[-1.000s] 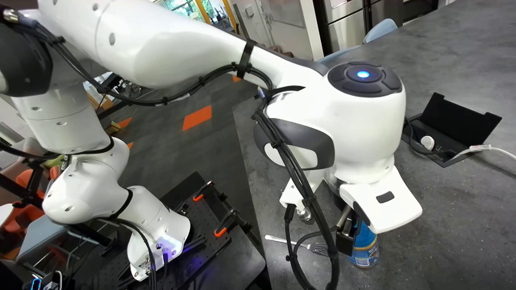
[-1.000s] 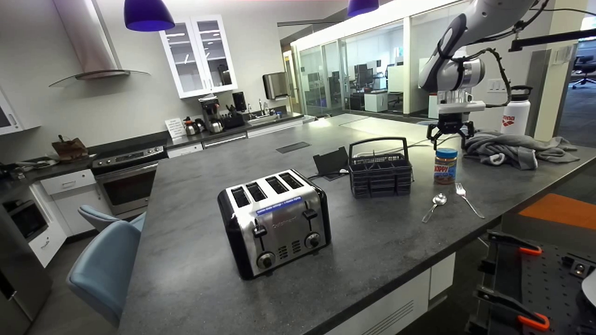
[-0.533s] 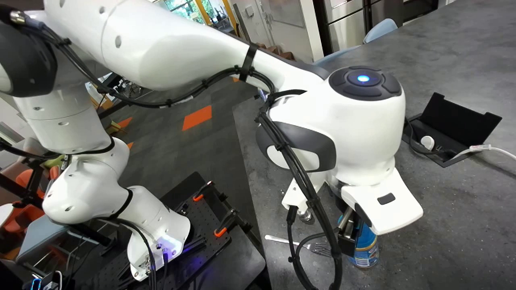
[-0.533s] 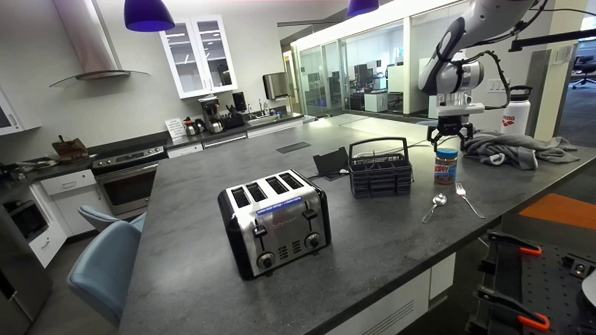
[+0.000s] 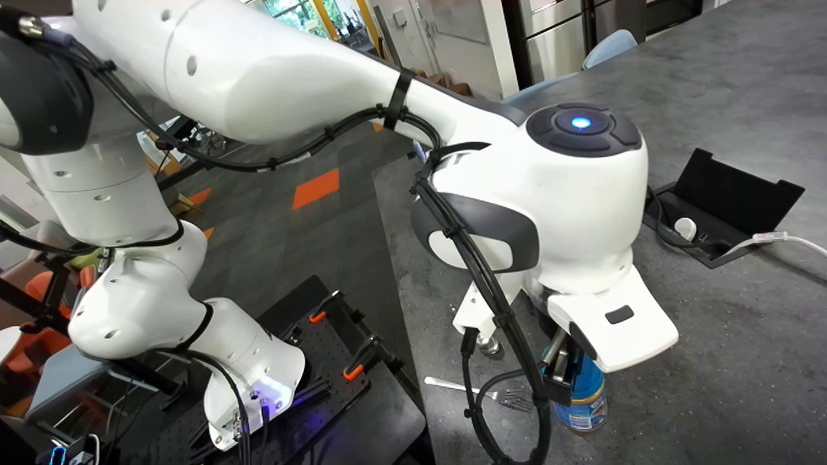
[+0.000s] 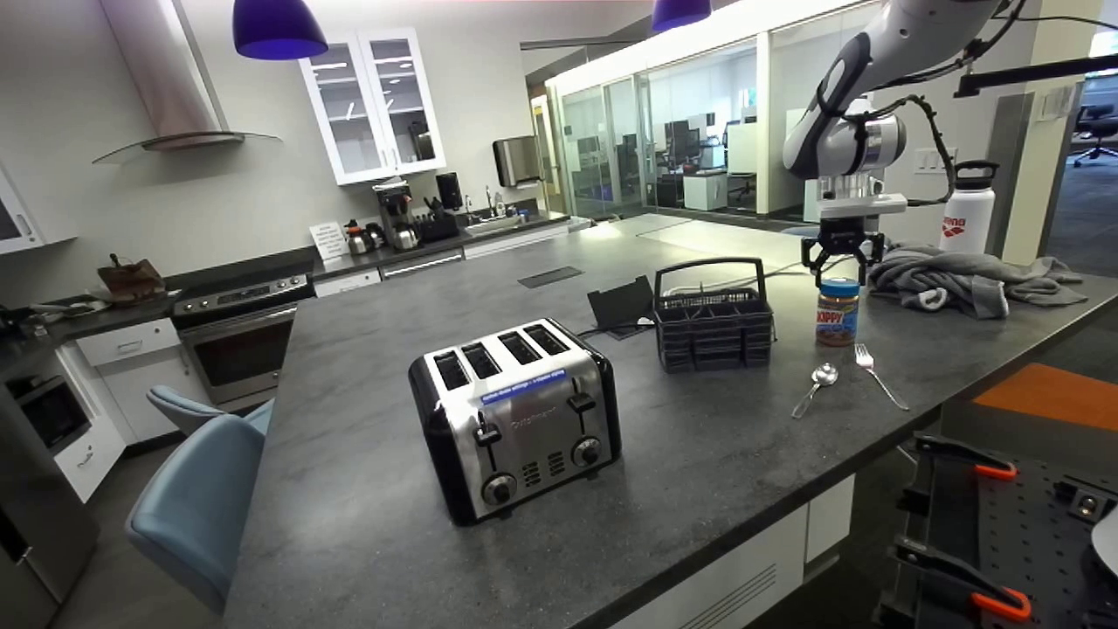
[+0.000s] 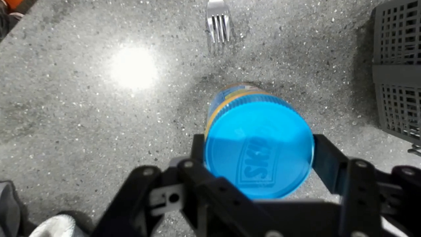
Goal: Put the blue lid on the counter top
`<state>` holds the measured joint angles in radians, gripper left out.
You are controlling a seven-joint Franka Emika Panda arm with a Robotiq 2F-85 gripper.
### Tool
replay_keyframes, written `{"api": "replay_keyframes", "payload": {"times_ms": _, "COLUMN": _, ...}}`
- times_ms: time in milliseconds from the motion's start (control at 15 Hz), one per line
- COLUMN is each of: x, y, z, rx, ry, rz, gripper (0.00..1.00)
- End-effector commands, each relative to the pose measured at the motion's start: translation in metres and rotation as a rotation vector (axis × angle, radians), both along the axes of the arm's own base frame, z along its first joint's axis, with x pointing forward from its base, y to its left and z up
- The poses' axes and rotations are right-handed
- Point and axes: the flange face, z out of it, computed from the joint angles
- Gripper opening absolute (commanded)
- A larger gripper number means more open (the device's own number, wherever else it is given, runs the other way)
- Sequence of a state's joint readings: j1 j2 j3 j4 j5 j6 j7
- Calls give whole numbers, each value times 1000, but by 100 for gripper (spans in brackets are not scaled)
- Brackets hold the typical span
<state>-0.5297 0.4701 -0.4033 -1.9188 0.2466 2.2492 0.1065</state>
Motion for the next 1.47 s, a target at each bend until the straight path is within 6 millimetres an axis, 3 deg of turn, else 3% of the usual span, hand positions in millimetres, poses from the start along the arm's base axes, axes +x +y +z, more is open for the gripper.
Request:
{"api": "replay_keyframes", "payload": {"times_ms": 0, "x": 0, "y": 2, "z": 15, "rx": -33, "ry": -10, "rz": -16, "gripper": 54}}
{"api": "replay_keyframes", "payload": {"times_ms": 400, "x": -9, "y": 4, "z": 61, "rx": -65, "ry": -59, "rz": 10, "gripper": 54}}
{"api": "replay_keyframes", "payload": {"times_ms": 600, "x": -10, "y": 19, "z": 84, "rx": -82, "ry": -79, "rz": 79, "gripper": 54}}
{"api": "replay_keyframes", "payload": {"times_ms": 867, "x": -5, "y": 66, "z": 96, "rx": -86, "ry": -94, "rz": 243, "gripper": 54}}
{"api": "replay_keyframes", "payload": {"times_ms": 1400, "x": -7, "y": 201, "z": 82, "rx": -65, "ry": -121, "rz": 641, "gripper": 54}}
